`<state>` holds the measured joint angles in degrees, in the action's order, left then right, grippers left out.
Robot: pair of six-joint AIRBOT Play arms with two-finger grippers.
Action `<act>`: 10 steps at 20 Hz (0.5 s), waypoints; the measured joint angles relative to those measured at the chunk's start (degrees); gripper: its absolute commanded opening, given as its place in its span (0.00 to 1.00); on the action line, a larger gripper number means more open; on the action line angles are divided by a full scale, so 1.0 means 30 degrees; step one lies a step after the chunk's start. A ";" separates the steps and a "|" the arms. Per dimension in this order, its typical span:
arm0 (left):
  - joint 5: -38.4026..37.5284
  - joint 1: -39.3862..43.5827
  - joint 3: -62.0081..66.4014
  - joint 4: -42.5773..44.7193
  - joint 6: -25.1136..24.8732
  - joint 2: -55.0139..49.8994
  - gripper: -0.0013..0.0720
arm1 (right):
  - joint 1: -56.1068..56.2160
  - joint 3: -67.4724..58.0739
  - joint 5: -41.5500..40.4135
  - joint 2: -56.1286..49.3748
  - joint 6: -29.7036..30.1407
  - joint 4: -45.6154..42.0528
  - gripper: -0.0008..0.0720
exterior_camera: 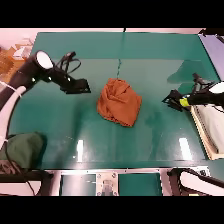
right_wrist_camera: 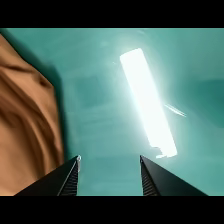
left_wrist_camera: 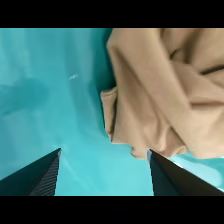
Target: Fold the shirts.
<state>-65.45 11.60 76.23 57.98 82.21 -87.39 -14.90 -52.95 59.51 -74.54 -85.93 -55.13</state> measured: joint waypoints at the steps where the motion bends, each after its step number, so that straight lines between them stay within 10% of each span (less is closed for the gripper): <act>1: 0.0831 0.0036 -0.0787 -0.1100 -0.0532 -0.0306 0.86 | 0.0131 -0.0146 -0.0262 -0.1049 0.0831 0.1304 0.60; 5: 0.3548 0.1078 -0.2259 -0.5646 -0.3126 -0.2412 0.86 | 0.1333 -0.1348 -0.0772 -0.4867 0.3096 0.4991 0.59; 8: 0.4495 0.1982 -0.2601 -0.7635 -0.4437 -0.3570 0.38 | 0.2616 -0.2674 -0.0714 -0.7096 0.3810 0.6528 0.54; 10: 0.4779 0.2259 -0.2652 -0.8247 -0.4954 -0.3956 0.05 | 0.3373 -0.3526 -0.0670 -0.8102 0.4014 0.6805 0.22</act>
<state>-51.11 18.37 68.27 33.23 67.35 -99.26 -4.78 -63.53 57.49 -98.85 -73.89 -34.72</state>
